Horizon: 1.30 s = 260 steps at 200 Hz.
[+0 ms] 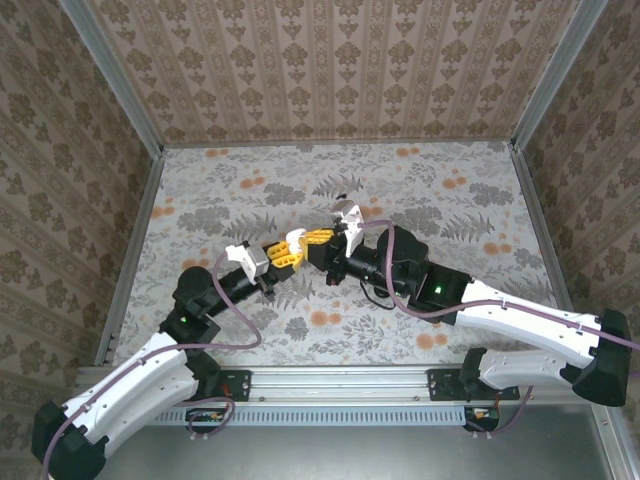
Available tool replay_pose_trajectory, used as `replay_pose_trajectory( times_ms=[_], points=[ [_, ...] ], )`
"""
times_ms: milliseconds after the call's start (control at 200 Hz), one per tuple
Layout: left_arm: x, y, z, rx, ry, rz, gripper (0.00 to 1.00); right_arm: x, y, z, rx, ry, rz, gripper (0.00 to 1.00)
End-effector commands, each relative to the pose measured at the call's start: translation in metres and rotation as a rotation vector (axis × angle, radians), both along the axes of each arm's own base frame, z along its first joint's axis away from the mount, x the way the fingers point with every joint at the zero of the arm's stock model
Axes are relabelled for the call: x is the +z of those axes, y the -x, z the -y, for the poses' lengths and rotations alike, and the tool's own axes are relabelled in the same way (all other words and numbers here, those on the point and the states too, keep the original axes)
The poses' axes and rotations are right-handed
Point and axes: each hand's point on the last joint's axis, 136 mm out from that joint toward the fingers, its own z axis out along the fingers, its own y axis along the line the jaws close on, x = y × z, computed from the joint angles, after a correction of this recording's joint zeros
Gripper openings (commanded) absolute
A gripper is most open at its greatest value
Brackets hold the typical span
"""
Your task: Insert wireless bluetooth earbuds into charging case
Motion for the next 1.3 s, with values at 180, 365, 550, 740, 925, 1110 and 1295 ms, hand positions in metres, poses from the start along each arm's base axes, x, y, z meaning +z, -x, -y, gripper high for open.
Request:
replay_pose_trajectory(
  times_ms=[180,365,550,740,925,1110,1295],
  points=[
    [0.011,0.003,0.0,-0.001,0.022,0.049,0.0,-0.004,0.001,-0.004,0.01,0.026,0.0,0.09],
    [0.011,0.003,0.0,-0.001,0.023,0.052,0.0,-0.003,0.0,-0.009,0.021,0.03,0.003,0.09],
    [0.011,0.004,0.0,0.0,0.023,0.054,0.0,-0.005,-0.002,-0.012,0.021,0.047,0.005,0.09],
    [0.013,0.004,-0.003,0.012,0.02,0.064,0.0,-0.018,-0.002,-0.009,0.013,0.075,-0.008,0.08],
    [0.014,0.004,-0.004,0.019,0.021,0.069,0.0,-0.029,-0.001,-0.001,-0.01,0.096,-0.014,0.08],
    [0.014,0.003,-0.004,0.021,0.023,0.067,0.0,-0.031,-0.001,0.004,-0.022,0.115,-0.005,0.07],
    [0.014,0.003,-0.004,0.02,0.026,0.061,0.0,-0.034,0.0,0.003,-0.015,0.129,-0.004,0.08]
  ],
)
